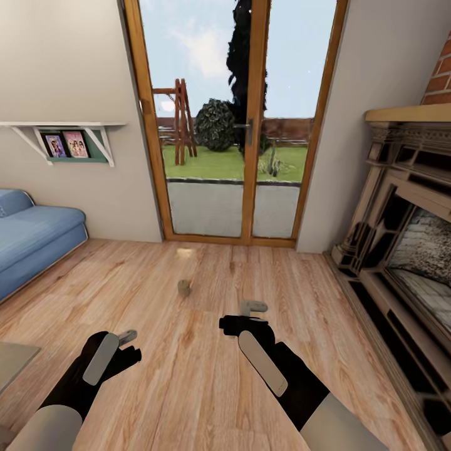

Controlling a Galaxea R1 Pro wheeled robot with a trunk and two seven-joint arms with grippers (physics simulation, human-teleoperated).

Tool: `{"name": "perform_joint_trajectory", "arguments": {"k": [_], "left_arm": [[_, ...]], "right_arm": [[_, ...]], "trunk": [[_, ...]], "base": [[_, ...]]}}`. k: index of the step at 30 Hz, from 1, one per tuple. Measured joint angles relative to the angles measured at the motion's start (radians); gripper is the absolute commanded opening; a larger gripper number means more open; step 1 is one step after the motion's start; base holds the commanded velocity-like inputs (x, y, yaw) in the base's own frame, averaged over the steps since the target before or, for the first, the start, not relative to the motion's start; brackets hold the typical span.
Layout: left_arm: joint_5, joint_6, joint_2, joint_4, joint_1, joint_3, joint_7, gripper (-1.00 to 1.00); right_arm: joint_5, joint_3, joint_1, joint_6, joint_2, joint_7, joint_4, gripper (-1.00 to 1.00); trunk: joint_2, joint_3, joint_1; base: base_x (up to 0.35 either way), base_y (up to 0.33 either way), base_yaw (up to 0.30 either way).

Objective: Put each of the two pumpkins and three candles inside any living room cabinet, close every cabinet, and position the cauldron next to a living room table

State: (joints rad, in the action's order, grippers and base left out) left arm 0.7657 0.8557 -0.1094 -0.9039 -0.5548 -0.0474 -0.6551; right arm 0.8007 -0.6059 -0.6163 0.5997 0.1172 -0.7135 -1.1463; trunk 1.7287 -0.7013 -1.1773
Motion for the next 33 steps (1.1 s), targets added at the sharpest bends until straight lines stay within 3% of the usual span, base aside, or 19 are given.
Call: {"name": "perform_joint_trajectory", "arguments": {"k": [33], "left_arm": [[0.0,0.0,-0.005,0.002,0.0,0.0,0.0,1.0]], "right_arm": [[0.001,0.001,0.001,0.001,-0.002,0.003,-0.002,1.0]], "trunk": [[0.0,0.0,0.0]], "base": [[0.321,0.0,0.0]]}}
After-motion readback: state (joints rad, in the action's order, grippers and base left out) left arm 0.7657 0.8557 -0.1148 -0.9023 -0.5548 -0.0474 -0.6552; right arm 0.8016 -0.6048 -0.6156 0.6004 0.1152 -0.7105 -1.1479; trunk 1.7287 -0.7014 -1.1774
